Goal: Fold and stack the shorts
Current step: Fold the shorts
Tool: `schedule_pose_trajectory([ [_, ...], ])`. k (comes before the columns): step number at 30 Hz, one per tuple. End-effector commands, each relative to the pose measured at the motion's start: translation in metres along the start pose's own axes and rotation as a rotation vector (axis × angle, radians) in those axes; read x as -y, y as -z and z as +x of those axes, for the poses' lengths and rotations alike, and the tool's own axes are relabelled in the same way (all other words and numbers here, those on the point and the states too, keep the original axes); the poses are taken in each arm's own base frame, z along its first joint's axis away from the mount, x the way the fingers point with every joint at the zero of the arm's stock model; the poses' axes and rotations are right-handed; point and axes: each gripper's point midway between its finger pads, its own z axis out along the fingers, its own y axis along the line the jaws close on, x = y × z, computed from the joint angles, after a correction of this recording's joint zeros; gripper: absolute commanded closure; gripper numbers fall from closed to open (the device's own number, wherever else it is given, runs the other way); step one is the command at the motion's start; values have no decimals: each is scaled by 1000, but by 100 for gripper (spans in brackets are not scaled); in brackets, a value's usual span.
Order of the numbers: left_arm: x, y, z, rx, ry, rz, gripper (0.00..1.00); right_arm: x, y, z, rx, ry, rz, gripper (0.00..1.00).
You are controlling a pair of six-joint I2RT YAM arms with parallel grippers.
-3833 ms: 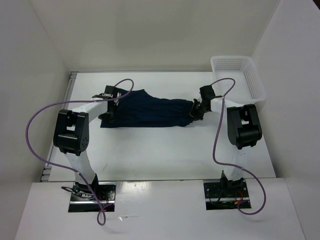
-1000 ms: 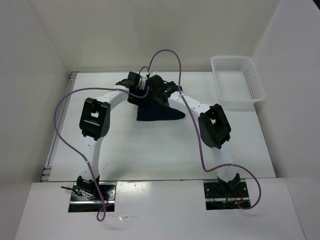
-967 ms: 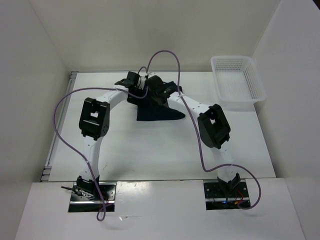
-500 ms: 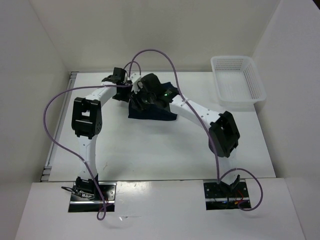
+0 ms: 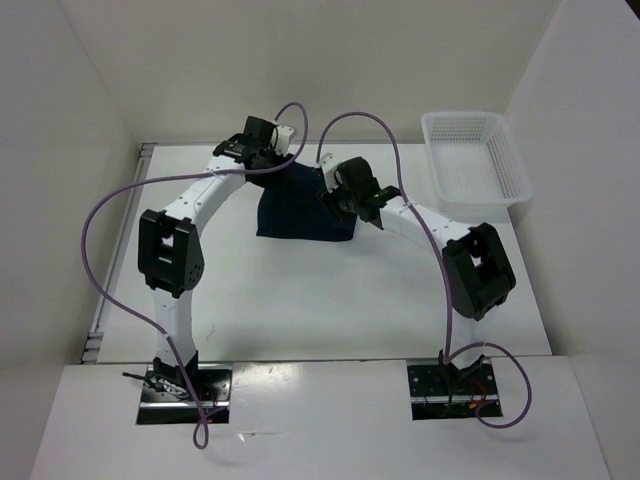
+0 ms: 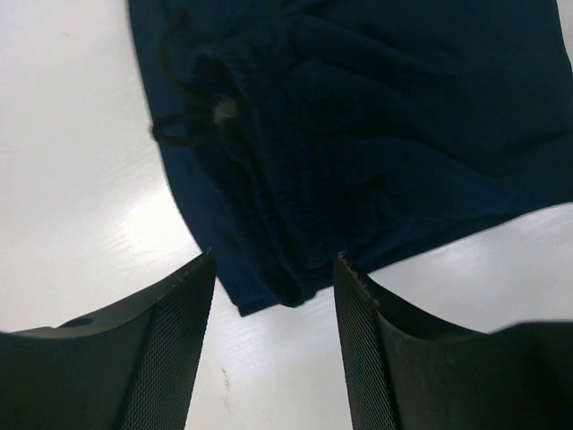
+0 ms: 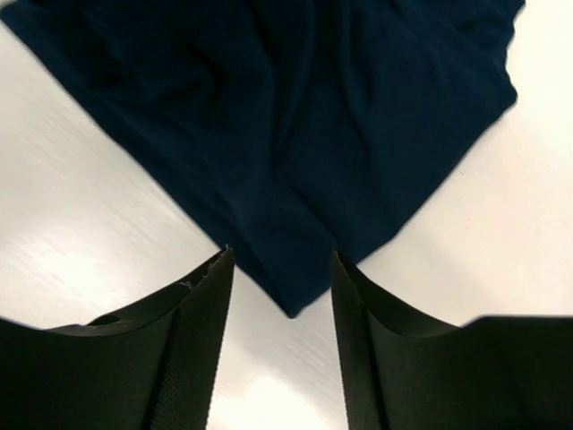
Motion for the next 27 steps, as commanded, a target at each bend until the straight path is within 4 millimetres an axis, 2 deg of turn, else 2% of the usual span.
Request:
schedule_pose_trajectory([
  [1, 23, -5, 23, -78, -38, 67, 38, 19, -11, -6, 52, 27, 23, 46],
  [3, 28, -15, 31, -104, -45, 75, 38, 17, -11, -10, 68, 46, 7, 46],
  [8, 22, -44, 52, -165, -43, 47, 38, 7, -16, 1, 50, 46, -40, 45],
  [10, 29, -49, 53, -171, -49, 66, 38, 5, -17, 6, 39, 34, -43, 45],
  [13, 25, -62, 67, -210, -48, 50, 38, 3, -19, 14, 27, 15, -46, 43],
  [16, 23, -71, 69, -211, -49, 39, 43, 2, -20, 16, 26, 6, -46, 40],
  [18, 23, -72, 67, -200, -50, 38, 50, 0, -24, 18, 26, 6, -57, 39],
  [19, 23, -75, 70, -209, -49, 39, 59, -1, -27, 22, 14, 5, -60, 38],
  [20, 23, -75, 70, -209, -49, 39, 65, -3, -27, 22, 17, 5, -73, 37],
  [22, 23, -76, 68, -200, -50, 38, 77, -9, -32, 34, -14, 1, -101, 33],
  [23, 23, -77, 65, -188, -51, 38, 86, -9, -32, 35, -14, 1, -101, 33],
  [26, 23, -79, 67, -188, -51, 38, 100, -3, -36, 47, -43, 26, -61, 30],
  [27, 23, -75, 63, -177, -51, 37, 100, 1, -36, 53, -59, 39, -39, 30],
])
